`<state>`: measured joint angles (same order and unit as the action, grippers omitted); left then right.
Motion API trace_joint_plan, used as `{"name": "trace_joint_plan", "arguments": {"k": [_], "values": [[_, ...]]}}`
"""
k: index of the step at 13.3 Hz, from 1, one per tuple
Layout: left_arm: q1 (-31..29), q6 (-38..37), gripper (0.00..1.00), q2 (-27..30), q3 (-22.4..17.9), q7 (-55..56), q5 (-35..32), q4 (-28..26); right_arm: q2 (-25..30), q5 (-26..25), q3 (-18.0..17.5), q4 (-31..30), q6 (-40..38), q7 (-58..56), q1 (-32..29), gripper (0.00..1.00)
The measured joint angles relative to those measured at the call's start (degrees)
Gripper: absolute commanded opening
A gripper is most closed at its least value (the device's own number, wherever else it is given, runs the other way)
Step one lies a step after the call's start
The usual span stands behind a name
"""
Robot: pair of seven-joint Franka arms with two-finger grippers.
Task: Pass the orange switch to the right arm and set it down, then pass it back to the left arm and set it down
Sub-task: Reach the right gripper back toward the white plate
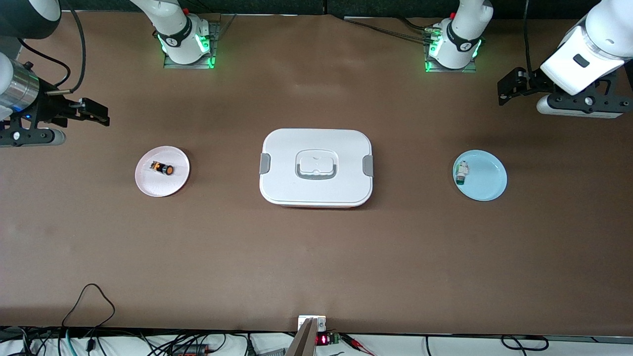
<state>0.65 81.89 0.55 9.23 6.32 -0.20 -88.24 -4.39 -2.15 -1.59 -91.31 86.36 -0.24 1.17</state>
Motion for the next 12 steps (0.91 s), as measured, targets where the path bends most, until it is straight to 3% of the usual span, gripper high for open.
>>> {"name": "trace_joint_plan", "arguments": {"k": [12], "values": [[0.00,-0.07,1.00,0.00,0.00,0.00,0.00,0.00,-2.62,0.89,0.26,0.29,-0.08,-0.02,0.00,1.00]]}}
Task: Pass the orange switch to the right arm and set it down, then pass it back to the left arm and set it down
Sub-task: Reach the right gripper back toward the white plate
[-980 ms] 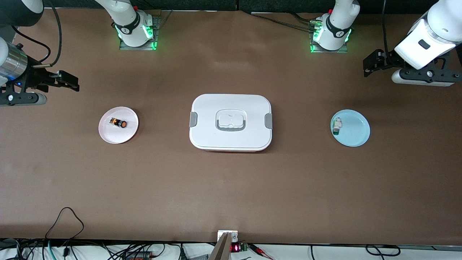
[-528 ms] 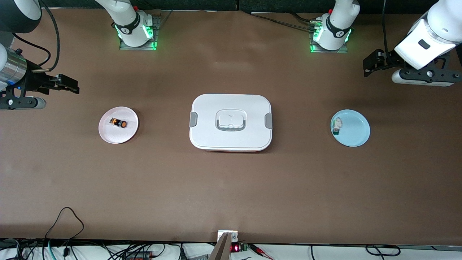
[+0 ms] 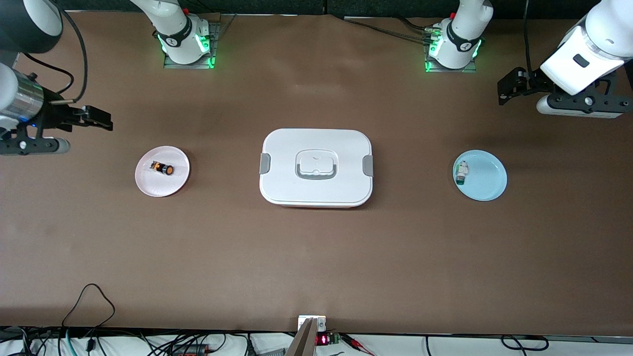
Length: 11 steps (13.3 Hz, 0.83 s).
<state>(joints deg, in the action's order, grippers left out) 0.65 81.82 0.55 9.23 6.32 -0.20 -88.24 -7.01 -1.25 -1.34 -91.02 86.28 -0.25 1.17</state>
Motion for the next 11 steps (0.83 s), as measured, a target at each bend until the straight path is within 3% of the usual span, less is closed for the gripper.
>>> {"name": "trace_joint_plan", "arguments": {"k": [4,11], "values": [[0.00,-0.05,1.00,0.00,0.00,0.00,0.00,0.00,-3.33,0.00,-0.14,-1.14,2.32,-0.02,0.37,1.00],[0.00,-0.06,1.00,0.00,0.00,0.00,0.00,0.00,-4.85,-0.04,-0.10,-9.23,11.99,0.03,0.22,1.00]]}}
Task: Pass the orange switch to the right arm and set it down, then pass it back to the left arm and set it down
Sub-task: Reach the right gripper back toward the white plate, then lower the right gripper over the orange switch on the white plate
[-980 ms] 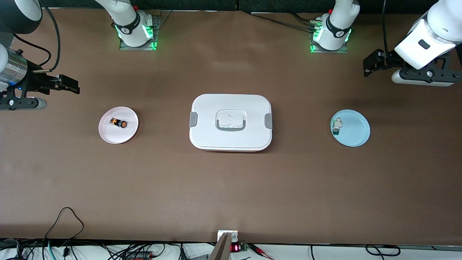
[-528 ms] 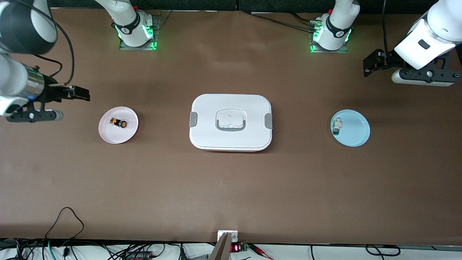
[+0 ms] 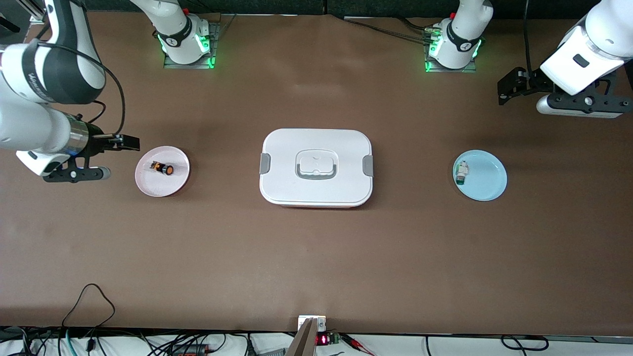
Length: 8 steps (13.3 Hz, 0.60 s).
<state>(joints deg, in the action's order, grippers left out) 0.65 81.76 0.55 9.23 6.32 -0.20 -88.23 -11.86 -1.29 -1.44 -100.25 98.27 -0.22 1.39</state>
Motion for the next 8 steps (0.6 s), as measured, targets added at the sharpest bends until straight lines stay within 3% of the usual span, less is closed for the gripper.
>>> {"name": "trace_joint_plan", "arguments": {"k": [8], "values": [[0.00,-0.03,1.00,0.00,0.00,0.00,0.00,0.00,-0.61,0.06,0.14,-18.93,21.32,0.16,-3.15,1.00]]}}
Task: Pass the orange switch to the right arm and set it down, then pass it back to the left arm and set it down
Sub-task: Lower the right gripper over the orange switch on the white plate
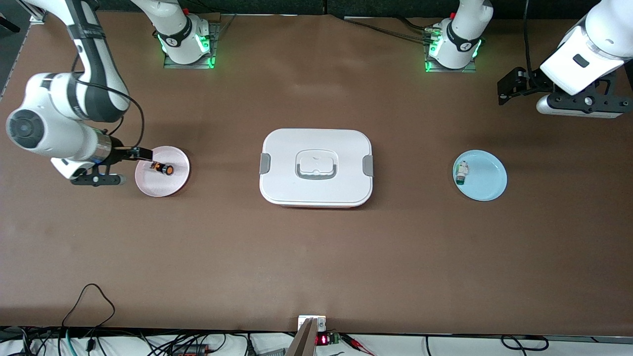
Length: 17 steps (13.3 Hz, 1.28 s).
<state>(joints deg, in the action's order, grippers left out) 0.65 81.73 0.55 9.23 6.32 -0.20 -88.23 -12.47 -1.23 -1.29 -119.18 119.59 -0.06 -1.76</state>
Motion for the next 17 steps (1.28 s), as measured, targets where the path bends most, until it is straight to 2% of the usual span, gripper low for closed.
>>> {"name": "trace_joint_plan", "arguments": {"k": [4,9,12,17], "values": [[0.00,-0.01,1.00,0.00,0.00,0.00,0.00,0.00,-0.78,0.00,0.00,-5.96,6.11,0.17,-0.23,1.00],[0.00,-0.06,1.00,0.00,0.00,0.00,0.00,0.00,-3.10,0.46,0.00,-6.13,9.34,0.26,-0.55,1.00],[0.00,-0.06,1.00,0.00,0.00,0.00,0.00,0.00,-4.84,3.14,0.00,-6.12,11.94,0.28,-0.72,1.00],[0.00,-0.39,1.00,0.00,0.00,0.00,0.00,0.00,-6.79,3.27,0.01,-6.12,14.85,0.28,-1.84,1.00]]}}
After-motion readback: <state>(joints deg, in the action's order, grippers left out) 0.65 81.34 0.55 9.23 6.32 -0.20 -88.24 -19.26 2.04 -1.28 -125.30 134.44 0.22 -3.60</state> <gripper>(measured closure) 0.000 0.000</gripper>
